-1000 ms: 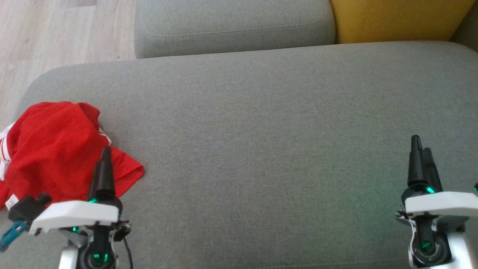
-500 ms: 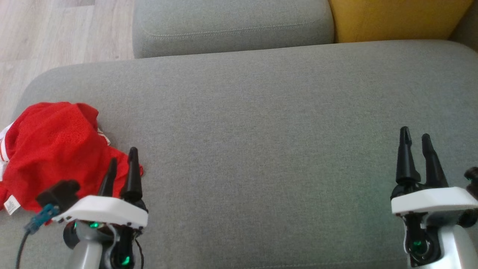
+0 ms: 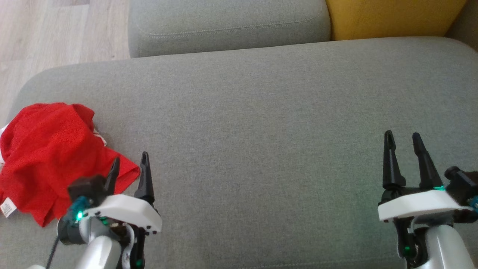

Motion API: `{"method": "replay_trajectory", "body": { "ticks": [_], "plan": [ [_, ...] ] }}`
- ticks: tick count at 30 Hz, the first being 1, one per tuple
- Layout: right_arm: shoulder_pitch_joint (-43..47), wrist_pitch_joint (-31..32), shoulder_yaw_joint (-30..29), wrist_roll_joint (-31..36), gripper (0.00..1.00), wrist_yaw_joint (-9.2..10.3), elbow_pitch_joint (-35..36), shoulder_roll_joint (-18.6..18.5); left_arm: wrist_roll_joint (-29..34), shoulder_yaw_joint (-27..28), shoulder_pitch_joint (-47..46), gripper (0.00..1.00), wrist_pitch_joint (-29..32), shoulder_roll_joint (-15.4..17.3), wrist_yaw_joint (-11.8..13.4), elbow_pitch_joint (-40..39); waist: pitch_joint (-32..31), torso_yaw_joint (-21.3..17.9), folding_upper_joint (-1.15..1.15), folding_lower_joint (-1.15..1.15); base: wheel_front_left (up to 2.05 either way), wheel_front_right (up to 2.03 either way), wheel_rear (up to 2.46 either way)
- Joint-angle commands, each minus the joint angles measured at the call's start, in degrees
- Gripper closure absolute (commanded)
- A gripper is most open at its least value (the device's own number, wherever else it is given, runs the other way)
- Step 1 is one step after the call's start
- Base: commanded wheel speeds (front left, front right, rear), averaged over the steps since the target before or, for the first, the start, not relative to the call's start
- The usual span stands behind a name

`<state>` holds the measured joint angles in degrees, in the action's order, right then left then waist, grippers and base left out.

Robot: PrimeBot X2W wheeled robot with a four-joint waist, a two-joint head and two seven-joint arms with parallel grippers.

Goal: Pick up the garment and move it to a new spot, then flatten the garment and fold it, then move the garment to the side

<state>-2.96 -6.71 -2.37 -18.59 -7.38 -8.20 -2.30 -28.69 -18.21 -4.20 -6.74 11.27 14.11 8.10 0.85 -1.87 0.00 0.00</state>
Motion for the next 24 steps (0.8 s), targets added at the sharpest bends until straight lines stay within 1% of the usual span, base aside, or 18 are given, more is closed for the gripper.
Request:
{"method": "replay_trajectory", "body": {
  "ticks": [1,5,6,14,15,19,22,24],
  "plan": [
    [-2.05,-1.10,0.66,3.44,0.00,-0.07,2.34,-0.42,2.67,-0.17,-4.08,0.00,-1.14,2.06,1.67,-1.49,0.04,-0.02,0.00,0.00,0.00,0.00,0.00],
    [-2.28,-1.78,0.10,7.73,0.00,-0.08,2.60,-0.44,5.23,-2.82,-4.96,0.00,-1.81,3.30,4.01,-1.14,0.07,-0.05,0.00,0.00,0.00,0.00,0.00],
    [-2.28,-1.78,0.10,7.73,0.00,-0.08,2.60,-0.44,5.23,-2.82,-4.96,0.00,-1.81,3.30,4.01,-1.14,0.07,-0.05,0.00,0.00,0.00,0.00,0.00],
    [-2.41,-3.13,-1.20,14.63,0.00,-0.08,3.54,-0.47,10.07,-7.40,-6.83,0.00,-3.15,5.31,8.34,-0.89,0.28,0.10,0.00,0.00,0.00,0.00,0.00],
    [-2.50,-3.47,-1.26,16.38,0.00,-0.09,3.80,-0.47,11.55,-8.61,-7.27,0.00,-3.49,5.94,9.35,-0.81,0.33,0.10,0.00,0.00,0.00,0.00,0.00],
    [-2.65,-4.15,-1.07,19.93,0.00,-0.09,4.10,-0.49,16.06,-12.05,-8.51,0.00,-4.16,7.71,11.29,0.36,0.34,0.07,0.00,0.00,0.00,0.00,0.00],
    [-2.64,-4.65,-0.87,22.13,0.00,-0.09,4.20,-0.50,17.68,-13.71,-9.21,0.00,-4.66,8.23,13.04,0.53,0.33,0.06,0.00,0.00,0.00,0.00,0.00],
    [-2.59,-4.99,-0.28,22.43,0.00,-0.09,3.88,-0.51,17.69,-14.27,-9.39,0.00,-4.99,8.30,14.05,0.16,0.31,0.03,0.00,0.00,0.00,0.00,0.00]
  ]
}}
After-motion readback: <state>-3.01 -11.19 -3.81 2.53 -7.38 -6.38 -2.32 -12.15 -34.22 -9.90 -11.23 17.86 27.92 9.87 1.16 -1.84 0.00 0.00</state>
